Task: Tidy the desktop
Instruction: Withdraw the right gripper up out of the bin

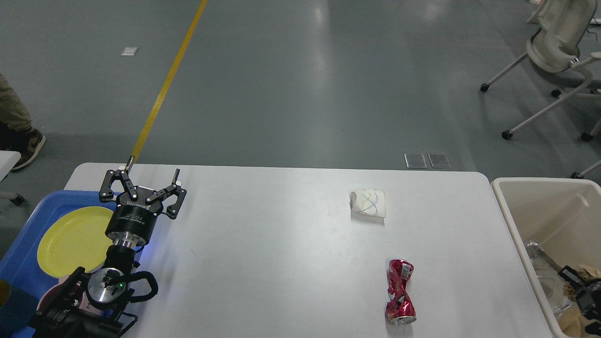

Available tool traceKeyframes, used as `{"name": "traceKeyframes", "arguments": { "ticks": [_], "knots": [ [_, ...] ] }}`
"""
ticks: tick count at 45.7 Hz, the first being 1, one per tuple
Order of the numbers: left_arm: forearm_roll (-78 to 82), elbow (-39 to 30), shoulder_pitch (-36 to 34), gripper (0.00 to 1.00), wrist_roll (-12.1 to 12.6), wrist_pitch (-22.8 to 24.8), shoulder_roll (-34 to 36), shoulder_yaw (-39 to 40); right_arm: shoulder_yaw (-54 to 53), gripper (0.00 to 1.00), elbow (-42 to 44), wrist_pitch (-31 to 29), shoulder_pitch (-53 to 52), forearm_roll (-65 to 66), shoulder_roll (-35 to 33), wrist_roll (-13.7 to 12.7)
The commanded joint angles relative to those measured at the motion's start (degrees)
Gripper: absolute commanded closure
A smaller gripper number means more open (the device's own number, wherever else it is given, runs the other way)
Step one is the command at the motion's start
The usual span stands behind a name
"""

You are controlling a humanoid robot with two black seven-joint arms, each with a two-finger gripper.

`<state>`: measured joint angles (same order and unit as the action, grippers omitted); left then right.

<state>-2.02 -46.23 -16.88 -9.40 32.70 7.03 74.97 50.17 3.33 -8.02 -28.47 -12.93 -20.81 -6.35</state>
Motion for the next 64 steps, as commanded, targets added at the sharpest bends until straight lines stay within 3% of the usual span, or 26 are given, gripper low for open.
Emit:
{"name": "traceKeyframes", "arguments": {
  "ticks": [1,17,19,22,24,26,53,64],
  "knots": [
    [0.0,0.0,0.0,0.04,0.0,0.0,0.0,0.0,-0.2,1.00,0.0,0.3,0.2,-0.1,0.2,-0.1],
    [0.0,0.0,0.0,0.04,0.0,0.0,0.0,0.0,-0.2,1.00,0.1,2.2,1.0,-0.1,1.2,-0.1],
    [0.0,0.0,0.0,0.04,0.0,0.0,0.0,0.0,-0.2,0.75,0.1,4.0,1.0,-0.1,1.2,-0.1],
    [0.0,0.0,0.0,0.04,0.0,0.0,0.0,0.0,-0.2,0.28,0.1,7.2,1.1,-0.1,1.2,0.0],
    [0.0,0.0,0.0,0.04,0.0,0.0,0.0,0.0,-0.2,0.09,-0.1,9.1,1.3,-0.1,1.2,0.0],
    [0.0,0.0,0.0,0.04,0.0,0.0,0.1,0.0,0.0,0.00,-0.3,9.9,1.7,-0.1,1.2,0.2],
    [0.0,0.0,0.1,0.04,0.0,0.0,0.0,0.0,0.2,0.00,-0.4,9.9,1.4,0.0,1.0,0.0],
    [0.0,0.0,0.0,0.04,0.0,0.0,0.0,0.0,0.7,0.00,-0.4,4.8,-0.9,0.3,-0.2,0.1]
  ]
}}
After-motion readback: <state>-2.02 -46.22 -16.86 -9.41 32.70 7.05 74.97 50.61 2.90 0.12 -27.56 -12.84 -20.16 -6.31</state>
